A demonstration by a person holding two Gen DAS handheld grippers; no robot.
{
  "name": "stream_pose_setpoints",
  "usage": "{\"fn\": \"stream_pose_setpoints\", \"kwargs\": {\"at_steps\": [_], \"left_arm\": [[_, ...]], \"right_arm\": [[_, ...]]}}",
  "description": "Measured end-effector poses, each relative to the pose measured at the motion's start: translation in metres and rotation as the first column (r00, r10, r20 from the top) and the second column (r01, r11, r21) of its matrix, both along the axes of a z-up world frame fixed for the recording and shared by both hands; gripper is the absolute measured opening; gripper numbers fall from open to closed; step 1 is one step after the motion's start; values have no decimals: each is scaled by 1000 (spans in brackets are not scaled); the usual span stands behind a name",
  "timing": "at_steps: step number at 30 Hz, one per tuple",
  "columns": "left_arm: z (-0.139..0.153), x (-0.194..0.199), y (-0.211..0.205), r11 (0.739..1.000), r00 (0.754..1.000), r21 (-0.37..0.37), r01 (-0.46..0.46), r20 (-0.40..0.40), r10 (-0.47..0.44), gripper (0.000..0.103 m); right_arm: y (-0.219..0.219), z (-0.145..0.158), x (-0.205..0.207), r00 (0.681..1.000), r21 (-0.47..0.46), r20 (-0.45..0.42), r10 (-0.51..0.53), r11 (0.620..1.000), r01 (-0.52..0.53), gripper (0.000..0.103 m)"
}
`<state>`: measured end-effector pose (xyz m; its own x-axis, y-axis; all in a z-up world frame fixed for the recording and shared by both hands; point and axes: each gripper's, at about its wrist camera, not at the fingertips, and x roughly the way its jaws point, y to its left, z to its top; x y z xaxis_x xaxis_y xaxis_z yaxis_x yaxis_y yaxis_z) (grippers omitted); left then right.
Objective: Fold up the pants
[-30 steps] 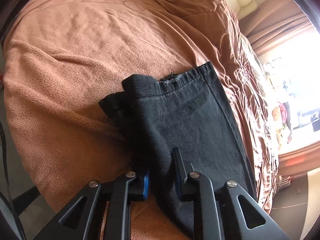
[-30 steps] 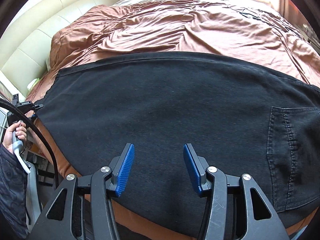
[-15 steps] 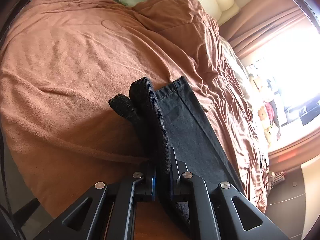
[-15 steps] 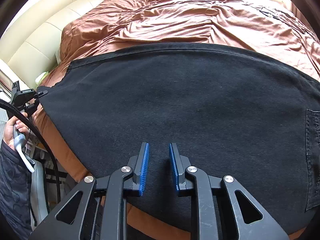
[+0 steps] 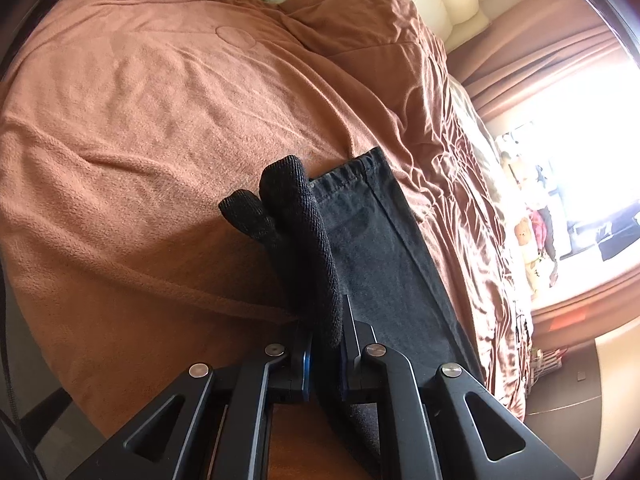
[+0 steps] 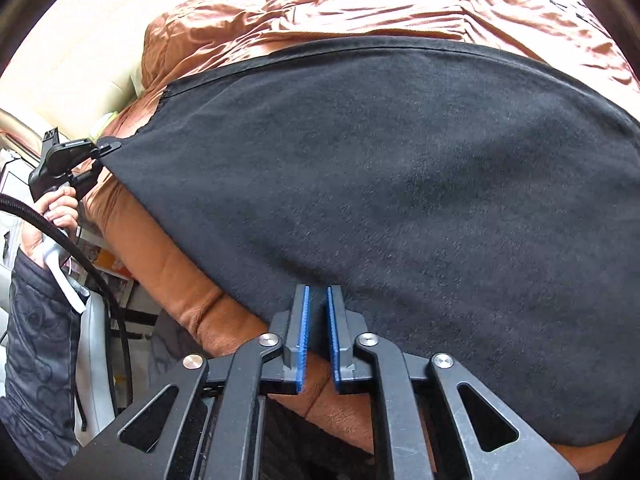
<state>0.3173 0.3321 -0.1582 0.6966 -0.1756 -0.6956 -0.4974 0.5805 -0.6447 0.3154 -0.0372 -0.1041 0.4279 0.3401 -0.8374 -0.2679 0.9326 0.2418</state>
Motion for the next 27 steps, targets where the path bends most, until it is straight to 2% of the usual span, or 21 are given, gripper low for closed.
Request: {"fn": "stream_pose_setpoints", "kwargs": {"at_steps": [8,13,27], "left_arm": [[-8,0,1,1000,1000,2,7,-15,-7,11],[-9,2,0,1000,1000,19,11,-14,-11,12],[-23,-1,5,1000,1000,-18,-16,-20,16,15]], "right_arm": [[6,-3,43,996,-49,26,-82,995,84,5],[9,-6,73,994,-46,15,-109,993,109,5],[15,-6,146,987,-150,47,-154,976,159,2]]}}
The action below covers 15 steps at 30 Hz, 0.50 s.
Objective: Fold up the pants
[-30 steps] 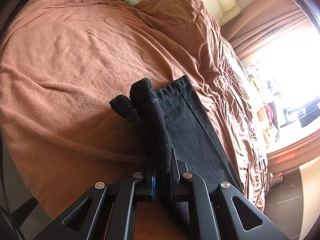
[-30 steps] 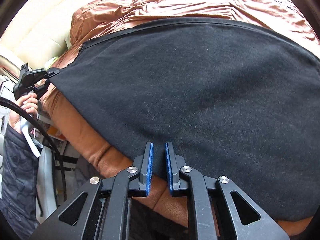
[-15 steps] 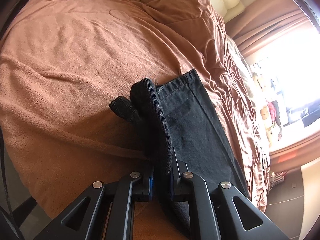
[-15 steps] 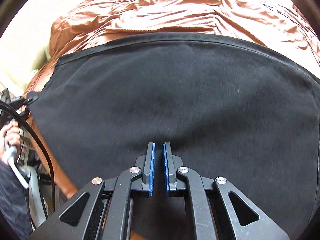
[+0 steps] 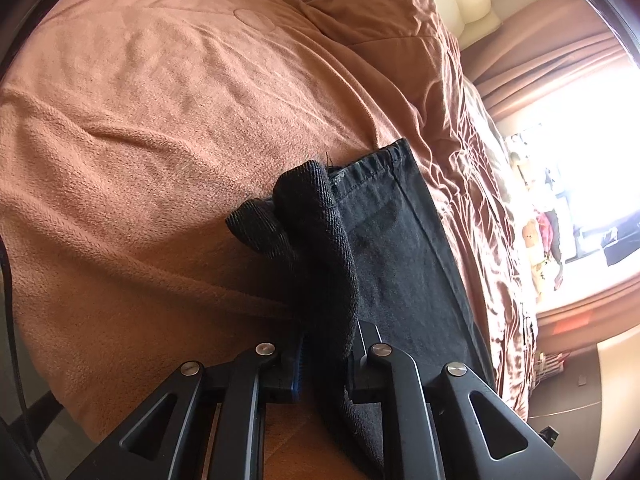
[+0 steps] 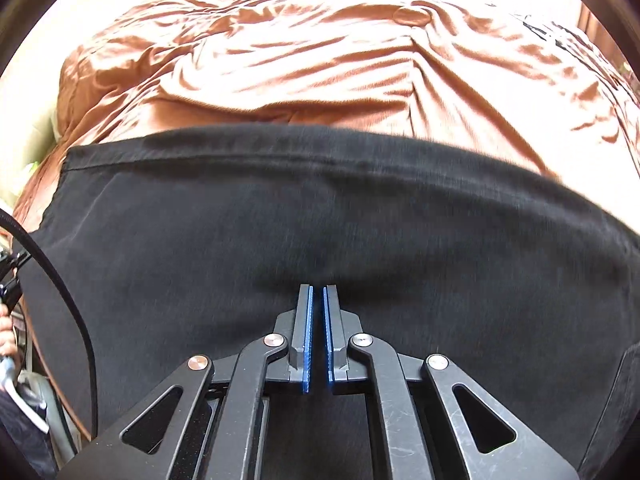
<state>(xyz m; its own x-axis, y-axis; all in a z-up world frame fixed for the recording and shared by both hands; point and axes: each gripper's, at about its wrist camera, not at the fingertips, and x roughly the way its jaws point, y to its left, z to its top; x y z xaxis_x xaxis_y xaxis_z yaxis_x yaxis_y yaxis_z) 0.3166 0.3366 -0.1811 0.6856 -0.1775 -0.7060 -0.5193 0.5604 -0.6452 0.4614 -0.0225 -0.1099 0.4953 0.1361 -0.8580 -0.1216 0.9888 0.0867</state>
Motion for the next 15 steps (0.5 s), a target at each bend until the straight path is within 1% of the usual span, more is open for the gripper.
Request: {"fn": "stream_pose_setpoints", "kwargs": {"at_steps": [6,9,11,15], "left_arm": [[-2,-2,1,1000,1000,-7,0,3,0,15],[-2,0,1,1000,1000,-6,4,0,-4,15],[-1,0,2,1000,1000,5,-9,2,9,18],[1,2,0,1000,1000,25,-13,15,13,17]], "right_arm": [[0,-1,29,1000,-12,-6,-23,1000,23,2],[-3,-2,40,999,4,-11,-39,999,39,2],[-4,-2,48,999,18,-7,-47,999,47,2],[-9,-3,57,998,35,-8,-57,998,58,2]]}}
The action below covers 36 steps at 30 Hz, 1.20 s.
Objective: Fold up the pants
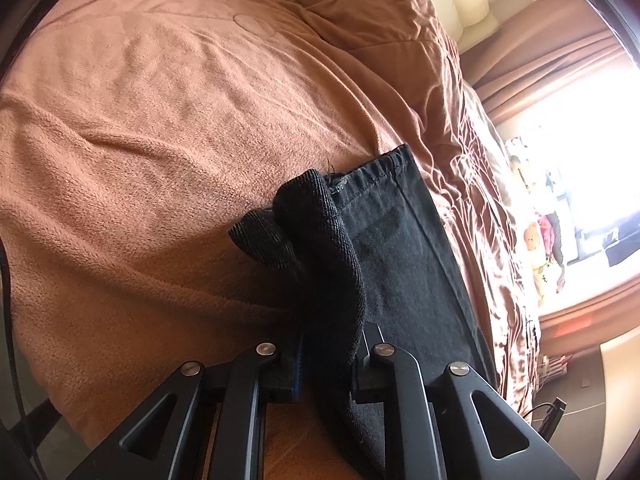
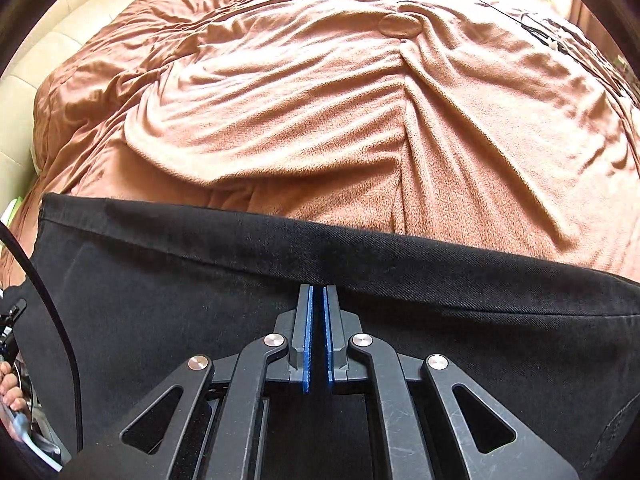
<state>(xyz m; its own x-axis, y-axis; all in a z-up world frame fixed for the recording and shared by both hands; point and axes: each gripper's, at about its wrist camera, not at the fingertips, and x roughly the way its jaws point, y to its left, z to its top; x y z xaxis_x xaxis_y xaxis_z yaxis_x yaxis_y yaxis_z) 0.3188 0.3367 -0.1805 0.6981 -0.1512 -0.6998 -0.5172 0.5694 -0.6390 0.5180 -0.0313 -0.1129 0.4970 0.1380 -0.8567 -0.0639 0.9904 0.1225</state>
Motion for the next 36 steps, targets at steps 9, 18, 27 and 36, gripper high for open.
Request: {"fn": "stream_pose_setpoints", "kwargs": {"at_steps": [9,18,27,36], "left_arm": [[36,-1,-3,1000,996,-9,26,91,-25,14],[106,1,-23,997,976,42,63,205,-70,5],[160,3,-51,990,955,84,110,268,-129,5],[225,2,-94,975,910,129,184,354,-218,5]], "right_arm": [[4,0,-22,999,69,-44,32,997,-28,2],[-1,-1,-76,996,138,-67,58,989,-49,2],[-1,-2,-129,995,205,-68,79,977,-63,2],[-10,0,-174,992,263,-67,110,961,-89,2]]}}
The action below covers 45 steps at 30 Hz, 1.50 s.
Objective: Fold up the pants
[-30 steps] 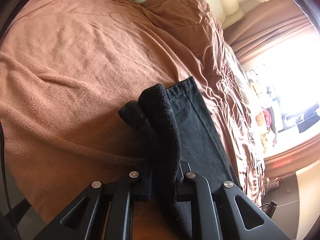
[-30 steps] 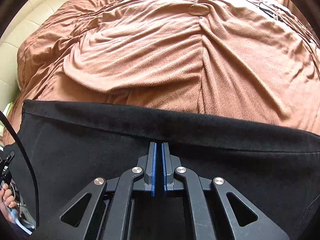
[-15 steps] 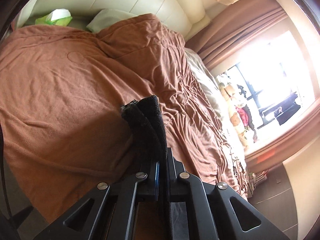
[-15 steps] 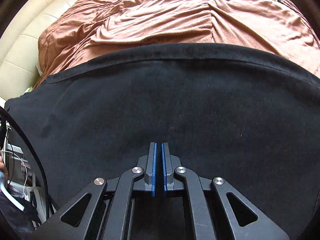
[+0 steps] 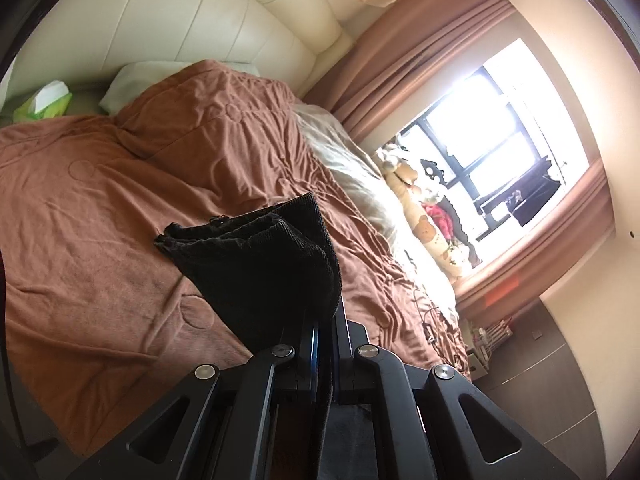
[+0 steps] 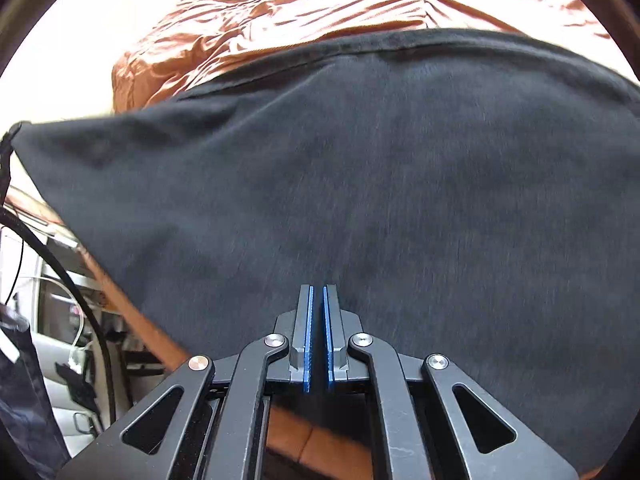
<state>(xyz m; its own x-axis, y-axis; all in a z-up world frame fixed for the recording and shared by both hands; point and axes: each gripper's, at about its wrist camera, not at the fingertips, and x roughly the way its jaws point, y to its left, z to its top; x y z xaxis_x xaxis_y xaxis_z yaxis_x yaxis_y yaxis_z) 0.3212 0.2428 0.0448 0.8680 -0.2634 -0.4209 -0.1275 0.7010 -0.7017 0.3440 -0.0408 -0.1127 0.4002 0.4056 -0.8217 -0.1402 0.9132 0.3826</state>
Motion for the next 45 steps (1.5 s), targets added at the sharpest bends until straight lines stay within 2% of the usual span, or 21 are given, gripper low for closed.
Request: {"fn": "stream_pose_setpoints", "kwargs": {"at_steps": [6,14,20,28,34,37,45], "left_arm": [[41,2,-43,996,997,53,66,43,-68,5],[89,3,-101,984,983,103,145,102,-155,5],[117,4,-143,972,968,140,191,135,-210,5],[147,4,-207,946,942,188,264,161,-295,5],[161,13,-262,922,921,218,320,159,-357,5],[161,20,-285,915,916,219,340,144,-374,5],[156,31,-352,881,886,233,411,124,-446,5]], "right_arm": [[-19,18,-27,999,24,46,-12,1000,11,2],[-74,52,-70,987,64,140,-79,995,71,2],[-108,73,-107,965,102,221,-138,988,118,2],[-157,86,-150,937,139,268,-223,972,191,2],[-199,94,-184,910,187,285,-299,949,253,2],[-224,96,-204,903,260,265,-338,927,271,2],[-273,104,-251,858,263,292,-424,898,354,3]]}}
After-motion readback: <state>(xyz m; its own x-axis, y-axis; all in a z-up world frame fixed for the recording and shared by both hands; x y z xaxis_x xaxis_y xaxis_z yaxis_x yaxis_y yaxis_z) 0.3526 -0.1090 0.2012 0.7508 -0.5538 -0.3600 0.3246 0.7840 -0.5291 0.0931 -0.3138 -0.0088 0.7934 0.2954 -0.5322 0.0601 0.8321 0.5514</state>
